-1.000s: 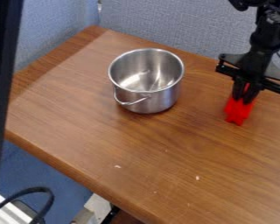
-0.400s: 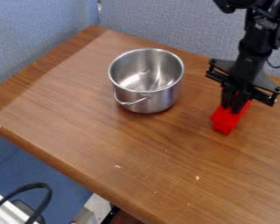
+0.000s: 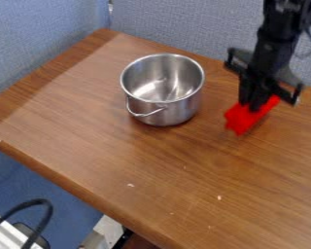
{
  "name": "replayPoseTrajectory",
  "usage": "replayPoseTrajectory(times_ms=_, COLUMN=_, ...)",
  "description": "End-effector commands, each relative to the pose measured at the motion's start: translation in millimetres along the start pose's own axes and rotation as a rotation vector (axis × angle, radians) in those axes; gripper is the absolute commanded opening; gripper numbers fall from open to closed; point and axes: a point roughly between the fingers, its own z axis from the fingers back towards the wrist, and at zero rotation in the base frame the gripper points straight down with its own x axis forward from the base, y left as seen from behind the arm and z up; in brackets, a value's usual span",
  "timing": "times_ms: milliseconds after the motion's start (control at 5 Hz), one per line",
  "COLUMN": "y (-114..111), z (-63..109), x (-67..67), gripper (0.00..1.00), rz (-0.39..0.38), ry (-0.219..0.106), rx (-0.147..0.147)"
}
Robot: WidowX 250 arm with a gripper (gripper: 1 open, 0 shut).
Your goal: Put the red object in the metal pot
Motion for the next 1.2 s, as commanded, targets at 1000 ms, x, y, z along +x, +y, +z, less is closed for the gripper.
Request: replayPoseTrajectory(times_ms=1000, y=125.4, z=15.4, x=-42.9, gripper=0.0, rz=0.49, ry=-0.026, rx=0.101)
